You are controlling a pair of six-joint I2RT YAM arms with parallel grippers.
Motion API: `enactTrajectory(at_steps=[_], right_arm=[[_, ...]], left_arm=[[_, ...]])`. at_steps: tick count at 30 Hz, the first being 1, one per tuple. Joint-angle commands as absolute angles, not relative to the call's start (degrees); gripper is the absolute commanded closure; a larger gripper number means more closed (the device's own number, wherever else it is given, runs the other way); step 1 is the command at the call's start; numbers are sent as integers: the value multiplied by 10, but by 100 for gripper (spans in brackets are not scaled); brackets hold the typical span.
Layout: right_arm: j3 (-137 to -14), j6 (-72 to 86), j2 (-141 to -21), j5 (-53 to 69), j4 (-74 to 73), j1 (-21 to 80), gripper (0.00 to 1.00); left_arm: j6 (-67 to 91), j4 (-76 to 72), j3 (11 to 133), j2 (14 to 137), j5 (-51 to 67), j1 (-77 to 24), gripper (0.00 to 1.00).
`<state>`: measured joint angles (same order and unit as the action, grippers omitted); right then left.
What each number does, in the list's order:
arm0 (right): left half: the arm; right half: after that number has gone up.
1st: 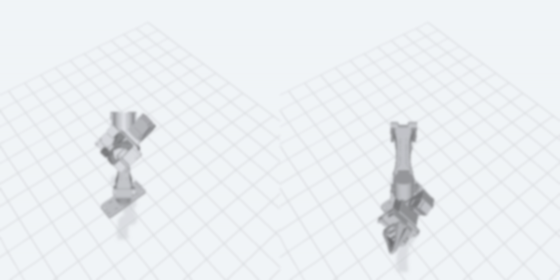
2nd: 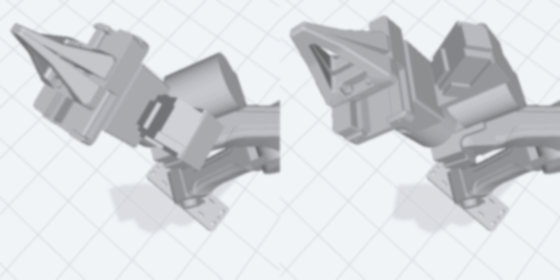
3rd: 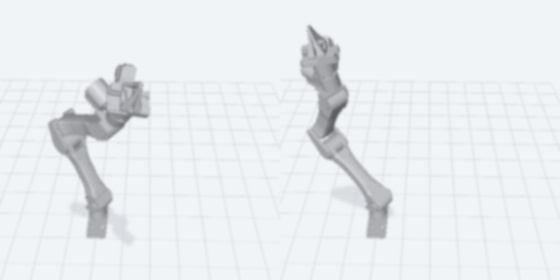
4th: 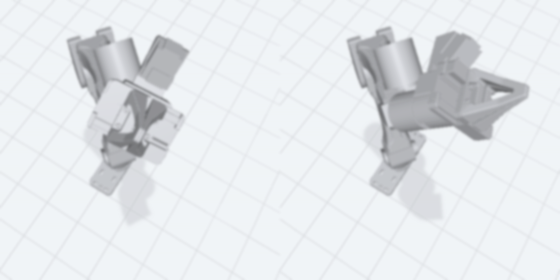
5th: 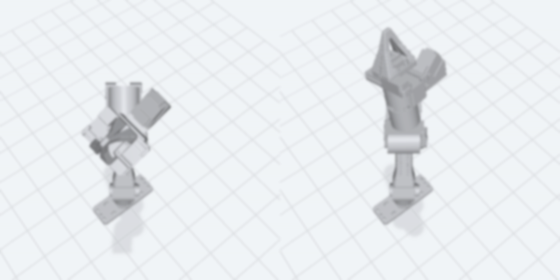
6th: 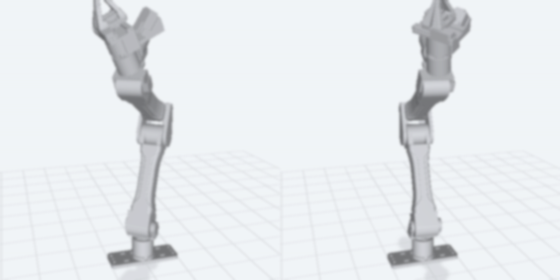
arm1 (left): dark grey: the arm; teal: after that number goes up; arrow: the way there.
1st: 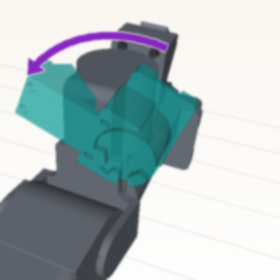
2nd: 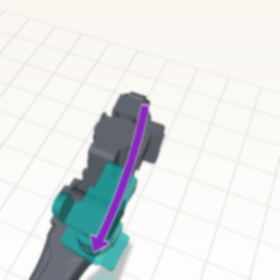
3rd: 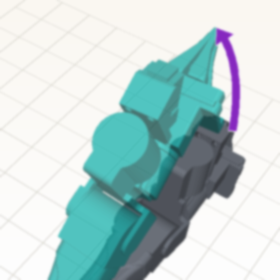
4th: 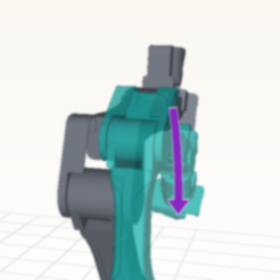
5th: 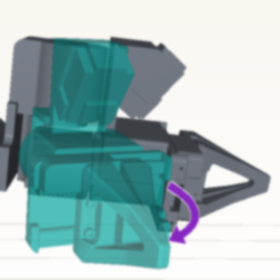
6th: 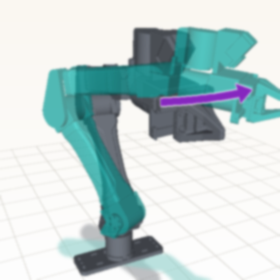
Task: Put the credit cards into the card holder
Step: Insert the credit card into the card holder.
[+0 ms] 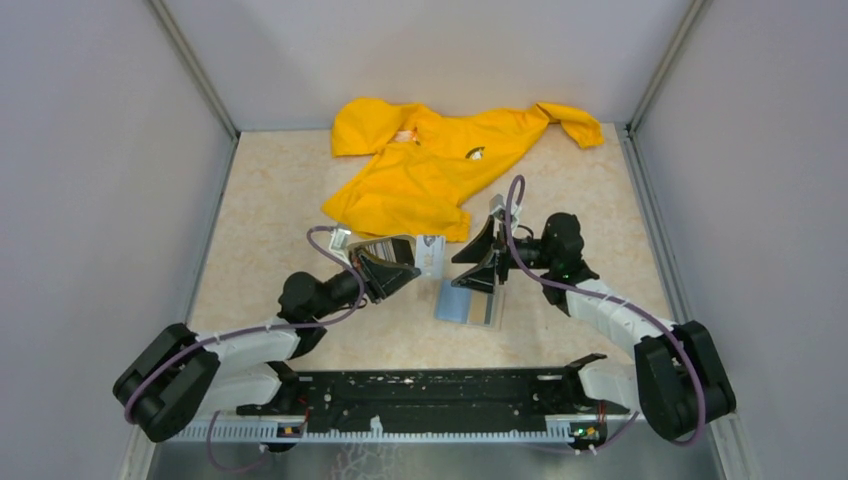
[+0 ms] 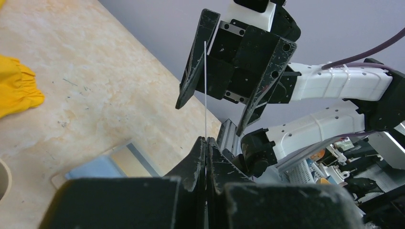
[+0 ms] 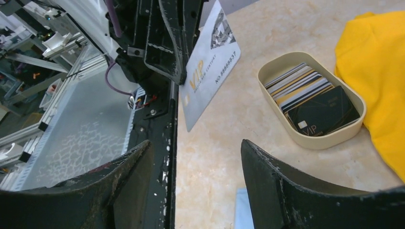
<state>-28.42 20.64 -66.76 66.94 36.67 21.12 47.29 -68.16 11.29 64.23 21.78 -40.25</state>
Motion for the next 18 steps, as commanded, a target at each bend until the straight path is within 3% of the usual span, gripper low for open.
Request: enactTrajectory(at_steps=[1,11,14,18], right_arm=[[-279,261,-668,665,458,228,33],[-282,304,-686,637,471,250,41],[-283,338,-691,629,492,250,60],[-285,346,-688,629,498,250,100]], left_arm=[[468,-761,142,680,218,-415,100],[478,-798,167,733,235,-434,100],[484,-810,171,748,241,-437,100],[486,-813,171,758,244,-437,100]])
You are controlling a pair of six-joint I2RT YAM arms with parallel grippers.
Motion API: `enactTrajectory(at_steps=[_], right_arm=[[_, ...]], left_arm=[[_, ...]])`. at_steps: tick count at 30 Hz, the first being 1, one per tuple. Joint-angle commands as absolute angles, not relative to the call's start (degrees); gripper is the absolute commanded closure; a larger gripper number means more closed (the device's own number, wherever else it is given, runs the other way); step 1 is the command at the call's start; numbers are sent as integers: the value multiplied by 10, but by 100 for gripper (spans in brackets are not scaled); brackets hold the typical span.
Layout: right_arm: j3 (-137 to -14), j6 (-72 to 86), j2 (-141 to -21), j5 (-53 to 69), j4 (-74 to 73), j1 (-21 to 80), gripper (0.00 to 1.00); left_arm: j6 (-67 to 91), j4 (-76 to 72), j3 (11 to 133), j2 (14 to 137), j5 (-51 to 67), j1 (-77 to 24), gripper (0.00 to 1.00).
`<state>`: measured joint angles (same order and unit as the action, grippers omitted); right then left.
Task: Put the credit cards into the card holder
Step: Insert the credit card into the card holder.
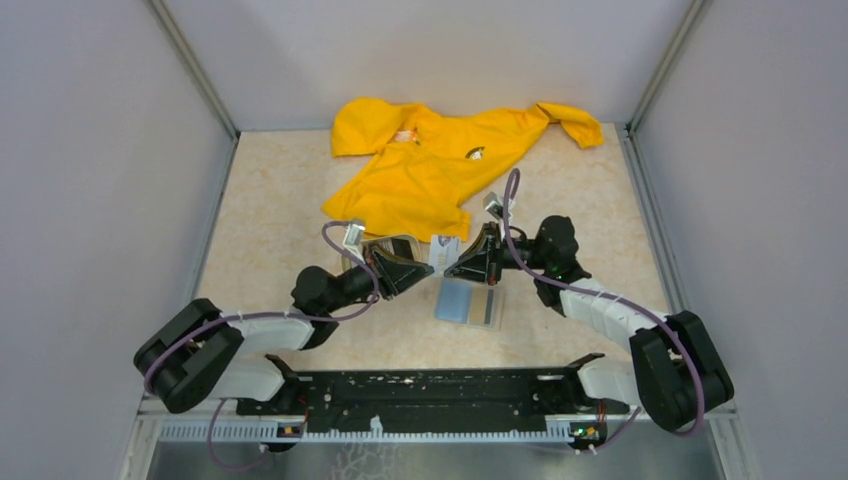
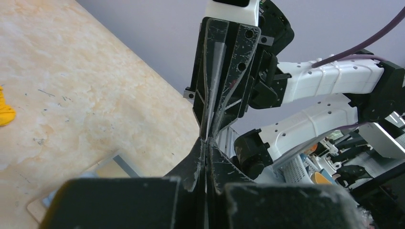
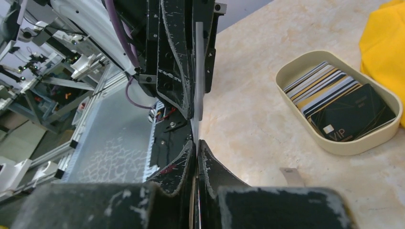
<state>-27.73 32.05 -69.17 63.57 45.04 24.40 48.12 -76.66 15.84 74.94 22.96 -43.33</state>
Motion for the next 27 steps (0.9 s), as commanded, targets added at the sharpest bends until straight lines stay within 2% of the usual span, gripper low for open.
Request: enactTrajectory(at_steps=[1,5,8,12,16,19,23,27], right_arm=[[-288,342,-687,634,494,249,100],[-307,278,-690,669,426,250,100],[-339,147,-689,739,299,250,100],[-398,-73,-692,778,78,254,100],[-406,-112,-697,780,29,261,100],[-418,-146,-706,773,-12,273,100],[-433,-200,-713,750,-74,291,100],[-436,-211,-717,743,-84,296,100]], left_arm=[[484,-812,171,758,245,-437,94],[444,-785,163,732,243,-435,44],[372,-723,160,686,294,-416,3],[295,-525,181,590,329,-387,1],[226,-364,221,536,350,-385,1],[209,-314,246,539,365,-385,3],[210,-289,276,573,385,-385,17],[214,-285,301,604,415,-385,42]])
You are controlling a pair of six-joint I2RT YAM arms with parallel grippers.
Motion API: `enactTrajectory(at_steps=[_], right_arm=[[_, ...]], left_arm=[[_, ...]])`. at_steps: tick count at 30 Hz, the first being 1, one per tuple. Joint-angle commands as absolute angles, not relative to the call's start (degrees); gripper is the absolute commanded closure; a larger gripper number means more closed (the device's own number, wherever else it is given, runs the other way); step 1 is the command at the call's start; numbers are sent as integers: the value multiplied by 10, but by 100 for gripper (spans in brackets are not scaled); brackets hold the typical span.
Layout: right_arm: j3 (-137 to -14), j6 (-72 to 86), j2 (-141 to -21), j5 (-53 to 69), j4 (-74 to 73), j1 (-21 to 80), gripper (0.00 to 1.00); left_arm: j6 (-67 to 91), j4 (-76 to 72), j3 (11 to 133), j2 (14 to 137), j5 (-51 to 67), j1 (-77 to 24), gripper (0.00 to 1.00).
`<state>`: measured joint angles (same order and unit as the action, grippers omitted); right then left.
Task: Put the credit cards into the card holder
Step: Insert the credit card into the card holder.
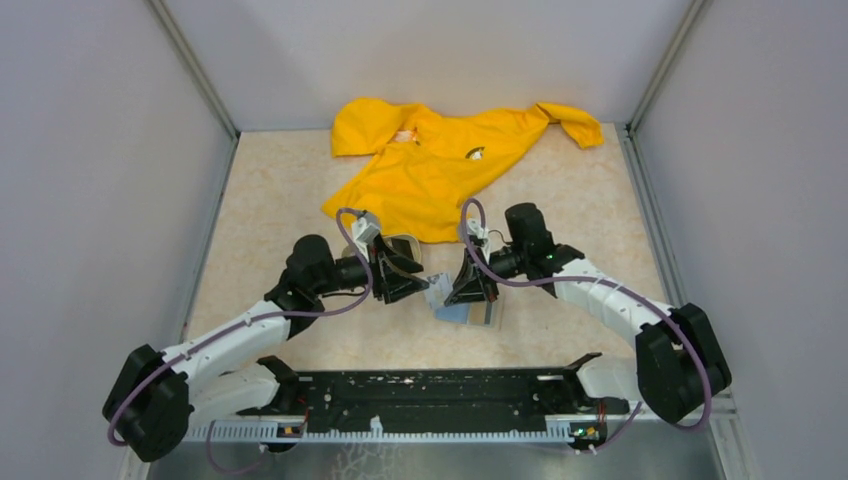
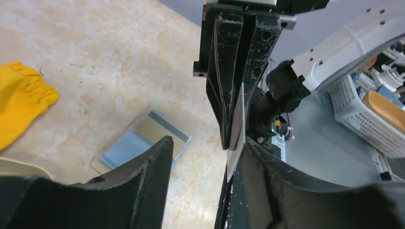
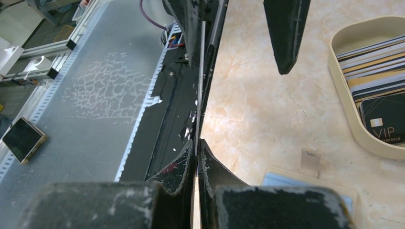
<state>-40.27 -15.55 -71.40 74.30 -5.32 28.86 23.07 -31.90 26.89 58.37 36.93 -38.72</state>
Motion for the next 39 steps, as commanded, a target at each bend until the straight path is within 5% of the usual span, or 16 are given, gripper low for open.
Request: enactTrajectory(at_steps=[1,4,12,17,20,25,31,35,39], right_arm=[[-437,-215,-718,741,-89,296,100],[-441,-226,-721,734,-101,299,100],[-448,-242,-730,720,-120,306,100],[-448,-242,-732,713,-120,307,100],[-449,-246,-733,699,-124,307,99],[-492,-354,-713,595,-240,303,63],[-466,-676,-648,527,-379,279,57],[-430,-879,-667,559,-477,293,77],[-436,-889,-736,486,-483,339,100]], left_arm=[[214,-281,307,609,419,-385,48],[220,-282,316,622,434,-385,59],[229,-299,322,641,474,-385,67],[236,-315,316,645,484,-385,99],[236,-321,311,641,485,-385,100],[239,-276,287,623,413,-383,100],[291,-272,227,622,324,-378,100],[329,-337,206,666,341,-378,100],[352,-376,222,729,366,-378,100]])
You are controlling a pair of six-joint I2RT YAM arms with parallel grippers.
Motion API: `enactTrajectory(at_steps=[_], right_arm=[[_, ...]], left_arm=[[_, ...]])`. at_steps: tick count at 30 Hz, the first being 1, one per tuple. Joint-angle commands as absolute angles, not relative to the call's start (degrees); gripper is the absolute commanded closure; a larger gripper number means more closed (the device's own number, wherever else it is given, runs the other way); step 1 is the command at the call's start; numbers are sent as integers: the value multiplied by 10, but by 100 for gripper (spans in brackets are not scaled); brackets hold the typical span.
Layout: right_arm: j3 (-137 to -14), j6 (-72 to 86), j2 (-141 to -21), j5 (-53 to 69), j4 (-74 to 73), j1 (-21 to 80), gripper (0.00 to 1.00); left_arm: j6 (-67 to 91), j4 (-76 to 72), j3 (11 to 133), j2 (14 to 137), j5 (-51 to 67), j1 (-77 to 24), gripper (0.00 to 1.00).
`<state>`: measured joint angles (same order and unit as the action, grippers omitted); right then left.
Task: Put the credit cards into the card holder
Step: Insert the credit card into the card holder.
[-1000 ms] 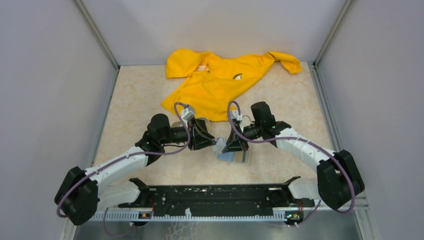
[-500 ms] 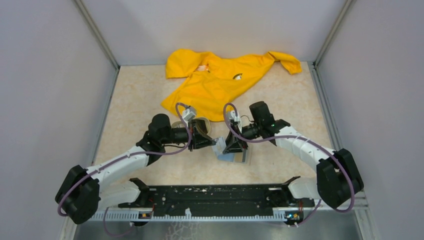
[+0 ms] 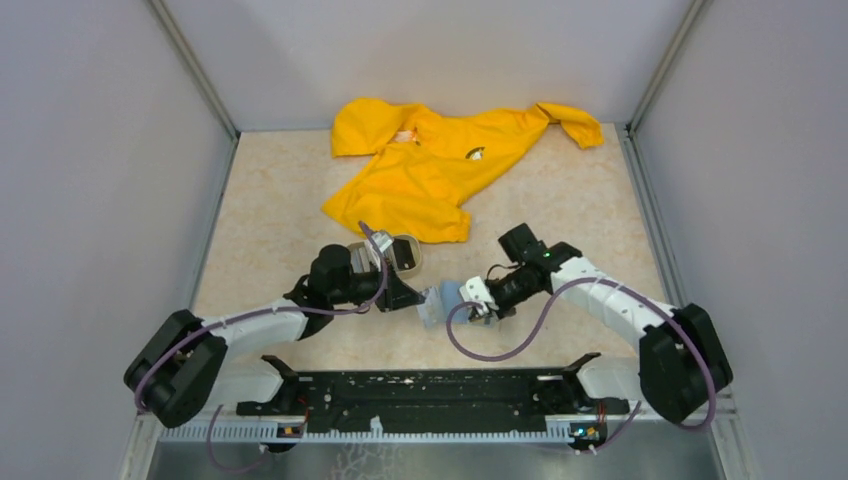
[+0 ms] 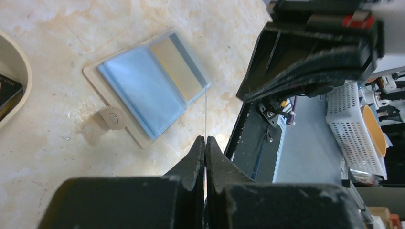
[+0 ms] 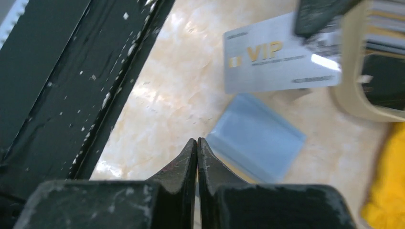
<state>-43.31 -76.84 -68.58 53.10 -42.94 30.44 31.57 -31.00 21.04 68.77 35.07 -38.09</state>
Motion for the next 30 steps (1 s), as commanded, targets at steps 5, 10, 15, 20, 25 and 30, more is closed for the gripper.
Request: enactTrajectory(at_steps=[5,10,15,20,25,30], right_arm=[[-431,-855,-780,422,-456,382,100],[-408,-841,-784,370,-425,392,100],[-402,-856,-796,338,-435,402,100],[-402,-857,-806,317,-436,413,100],[-411,-813,-808,259,-419,413,100],[-419,-760,-795,202,-396,405,100]], left_arm=[[378,-406,250,805,384,-379,100],[386,-419,273,848,384,-379,100],[391,-427,290,876,387,-378,100],[403,-447,296,894,396,-379,100],[421,-461,305,919,413,-379,100],[437,-469,312,937,423,-379,100]])
